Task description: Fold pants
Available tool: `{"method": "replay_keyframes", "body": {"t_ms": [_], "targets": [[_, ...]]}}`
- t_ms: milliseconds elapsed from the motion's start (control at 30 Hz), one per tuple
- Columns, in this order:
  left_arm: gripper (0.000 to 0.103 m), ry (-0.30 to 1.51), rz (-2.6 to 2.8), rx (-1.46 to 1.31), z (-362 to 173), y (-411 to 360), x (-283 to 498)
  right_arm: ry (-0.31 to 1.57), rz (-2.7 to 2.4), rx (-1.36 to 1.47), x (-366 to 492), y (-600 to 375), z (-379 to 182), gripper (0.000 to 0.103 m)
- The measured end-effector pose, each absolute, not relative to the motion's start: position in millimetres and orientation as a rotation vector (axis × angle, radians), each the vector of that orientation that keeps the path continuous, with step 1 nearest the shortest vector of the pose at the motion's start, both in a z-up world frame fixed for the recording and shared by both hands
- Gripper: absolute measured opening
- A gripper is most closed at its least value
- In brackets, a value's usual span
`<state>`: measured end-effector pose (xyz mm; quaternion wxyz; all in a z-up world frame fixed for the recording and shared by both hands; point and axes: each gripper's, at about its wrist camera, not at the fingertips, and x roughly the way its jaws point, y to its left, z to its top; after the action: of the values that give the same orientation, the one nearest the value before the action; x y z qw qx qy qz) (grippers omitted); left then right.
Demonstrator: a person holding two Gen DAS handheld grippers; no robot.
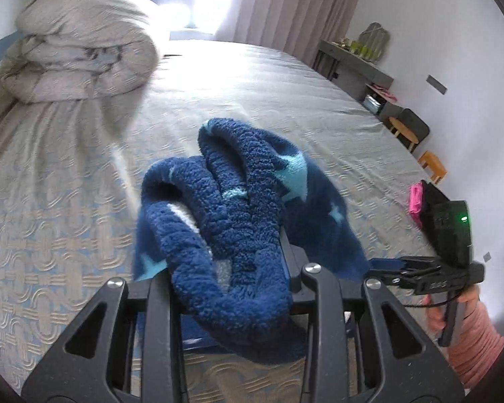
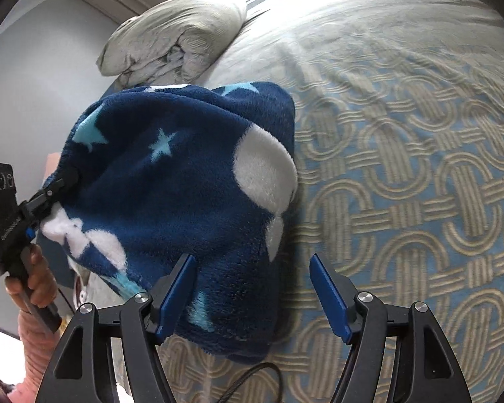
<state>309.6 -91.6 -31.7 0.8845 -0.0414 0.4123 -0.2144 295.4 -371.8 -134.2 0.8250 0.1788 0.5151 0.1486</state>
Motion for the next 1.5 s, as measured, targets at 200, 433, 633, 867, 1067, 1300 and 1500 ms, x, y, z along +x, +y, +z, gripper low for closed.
{"method": "replay_keyframes", "body": {"t_ms": [200, 433, 633, 867, 1067, 1300, 1500], "targets": [[0.036, 1.040, -0.393, -0.176, -106, -52, 329, 1.147, 0.345, 0.327, 300, -342, -147, 0.072], [0.043, 1.066, -0.409, -0.313, -153, -27, 327, 1.206, 0.345, 0.290, 302, -323, -165, 0.074], [0.047, 1.051, -0.415, -0.306, -158, -24, 325, 1.223, 0.340, 0.315, 303, -324, -173, 0.077], [0.048, 1.062, -0.381, -0.315, -154, -25, 325, 1.271, 0.411, 0.287, 288, -303, -179, 0.077], [0.049, 1.036, -0.343, -0.235, -110, -27, 315, 1.205, 0.432, 0.214, 277, -311, -158, 0.077], [0.049, 0.916, -0.282, -0.080, -41, -51, 312, 1.149, 0.442, 0.081, 251, -338, -154, 0.075], [0.060, 0.868, -0.362, 0.014, -12, -120, 335, 1.147, 0.608, 0.068, 235, -344, -155, 0.068]]}}
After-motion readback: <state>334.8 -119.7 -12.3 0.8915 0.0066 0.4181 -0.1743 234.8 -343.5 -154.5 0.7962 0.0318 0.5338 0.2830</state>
